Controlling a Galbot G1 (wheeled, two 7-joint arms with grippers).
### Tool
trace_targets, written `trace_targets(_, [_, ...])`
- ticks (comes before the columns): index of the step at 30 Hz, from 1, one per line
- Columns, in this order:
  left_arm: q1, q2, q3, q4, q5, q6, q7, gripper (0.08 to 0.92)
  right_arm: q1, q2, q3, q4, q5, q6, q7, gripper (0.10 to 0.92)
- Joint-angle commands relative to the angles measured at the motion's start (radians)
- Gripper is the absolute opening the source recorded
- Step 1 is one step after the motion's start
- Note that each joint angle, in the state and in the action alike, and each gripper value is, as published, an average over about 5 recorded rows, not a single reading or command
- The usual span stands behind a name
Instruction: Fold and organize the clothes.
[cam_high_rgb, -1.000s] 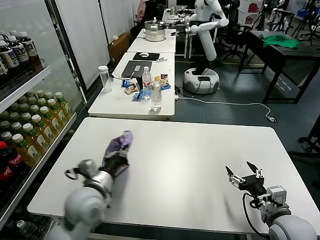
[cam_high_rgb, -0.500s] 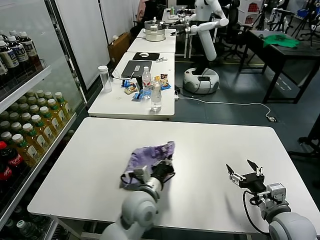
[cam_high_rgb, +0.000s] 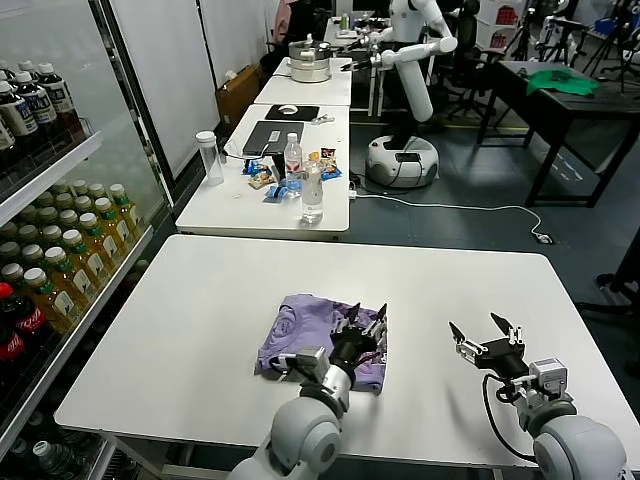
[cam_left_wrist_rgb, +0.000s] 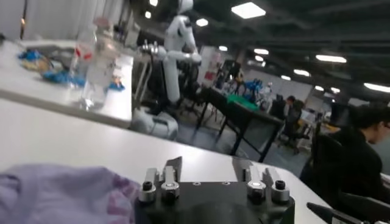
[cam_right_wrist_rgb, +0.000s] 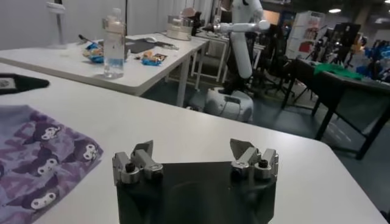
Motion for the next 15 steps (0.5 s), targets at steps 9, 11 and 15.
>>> trace_targets(9, [0.204,0.251,-0.358,-0.090,0.192,-0.192,0.019,0.818,0.203,0.179,-0.381,-0.150,-0.011,-0.024,0.117,0.823])
trace_targets(11, [0.228,0.250,-0.375,-0.097,0.194,-0.197,0.017,0.821,0.227,0.206,-0.409,-0.193,-0.010,-0.034,0.139,0.823])
trace_targets(15, [0.261,0.243,-0.396,-0.107,0.200,-0.203,0.014,0.823,0.259,0.243,-0.436,-0.250,0.001,-0.048,0.172,0.823])
